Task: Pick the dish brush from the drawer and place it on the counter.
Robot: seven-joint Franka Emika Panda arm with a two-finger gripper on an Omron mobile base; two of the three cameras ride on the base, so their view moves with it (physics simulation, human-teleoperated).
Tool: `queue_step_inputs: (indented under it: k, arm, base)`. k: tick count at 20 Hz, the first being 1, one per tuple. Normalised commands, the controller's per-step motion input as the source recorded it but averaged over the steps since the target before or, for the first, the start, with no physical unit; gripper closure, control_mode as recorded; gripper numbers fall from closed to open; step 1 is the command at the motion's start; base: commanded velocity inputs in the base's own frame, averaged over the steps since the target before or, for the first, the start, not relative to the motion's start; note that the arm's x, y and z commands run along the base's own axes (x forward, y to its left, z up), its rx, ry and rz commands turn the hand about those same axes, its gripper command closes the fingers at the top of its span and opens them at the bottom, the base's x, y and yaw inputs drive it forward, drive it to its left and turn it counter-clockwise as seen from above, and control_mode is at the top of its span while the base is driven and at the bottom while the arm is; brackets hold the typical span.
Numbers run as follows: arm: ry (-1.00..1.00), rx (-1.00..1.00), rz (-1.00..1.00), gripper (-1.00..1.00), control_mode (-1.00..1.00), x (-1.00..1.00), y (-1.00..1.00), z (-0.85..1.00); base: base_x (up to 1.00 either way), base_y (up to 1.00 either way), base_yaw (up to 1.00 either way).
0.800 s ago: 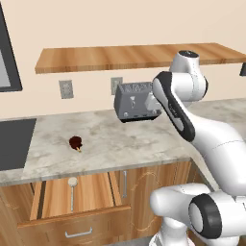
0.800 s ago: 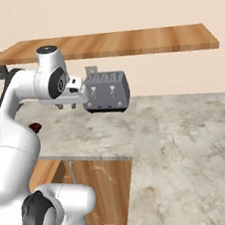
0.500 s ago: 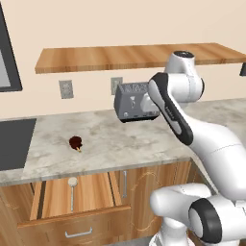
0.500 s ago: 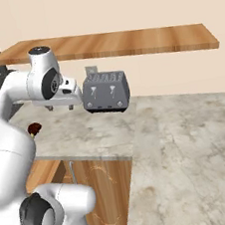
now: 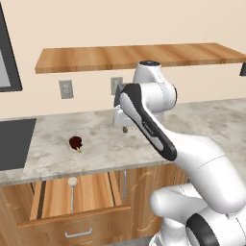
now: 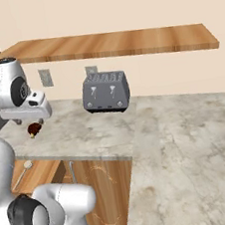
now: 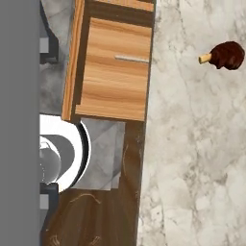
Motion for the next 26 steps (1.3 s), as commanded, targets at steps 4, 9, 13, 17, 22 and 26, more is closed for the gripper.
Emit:
queue_step_inputs:
  k: [4,9,13,17,22,26]
  arm:
    - [0.29,0.00,0.00,-1.00,-1.00,-0.39,0.99,-0.44]
    - [0.15,0.00,0.00,-1.00,-1.00,-0.32,1.00,-0.86]
    - [0.10,0.00,-0.02,-1.00,-1.00,-0.09,0.93,-1.00]
    - [0.06,0.00,-0.03,-1.00,-1.00,0.00,0.51,-0.92]
    - [0.00,0.00,-0.07,-1.00,-1.00,0.12,0.34,-0.89]
    - [-0.02,0.00,-0.09,-1.00,-1.00,0.09,0.23,-0.86]
  base:
    - [0.00,0.00,0.00]
    - [0.00,0.00,0.00]
    - [0.00,0.00,0.00]
    - [0.00,0.00,0.00]
    - [0.00,0.00,0.00]
    - [0.00,0.00,0.00]
